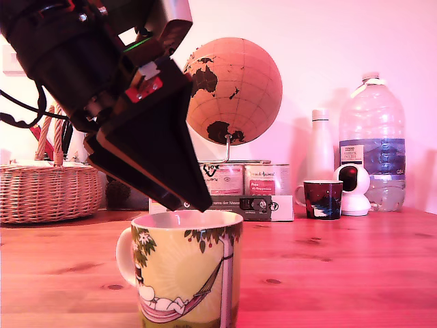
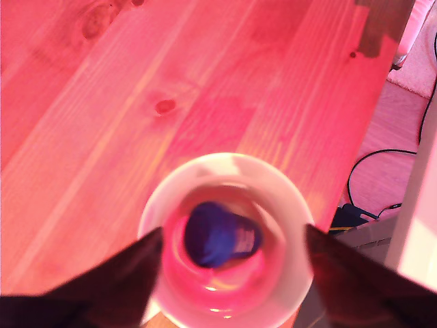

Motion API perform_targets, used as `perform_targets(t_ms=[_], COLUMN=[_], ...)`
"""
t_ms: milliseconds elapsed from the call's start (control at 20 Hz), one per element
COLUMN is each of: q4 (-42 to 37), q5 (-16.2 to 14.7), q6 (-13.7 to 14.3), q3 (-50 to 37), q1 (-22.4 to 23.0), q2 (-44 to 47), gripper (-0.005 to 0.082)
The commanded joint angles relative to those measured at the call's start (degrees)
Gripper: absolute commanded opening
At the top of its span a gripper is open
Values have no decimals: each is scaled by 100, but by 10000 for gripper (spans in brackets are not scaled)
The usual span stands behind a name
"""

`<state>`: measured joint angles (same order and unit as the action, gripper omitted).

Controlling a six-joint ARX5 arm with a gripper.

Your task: Pick up the coffee capsules on the table and drop them inside the coffee cup

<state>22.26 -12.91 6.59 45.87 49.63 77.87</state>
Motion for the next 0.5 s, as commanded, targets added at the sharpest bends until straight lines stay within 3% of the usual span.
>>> perform_targets(t_ms=[0,450], q4=[-39,103], q5=[13,11], q6=[-13,-13], q3=[46,232], q1=[20,15], q2=[28,2], gripper=[767,759])
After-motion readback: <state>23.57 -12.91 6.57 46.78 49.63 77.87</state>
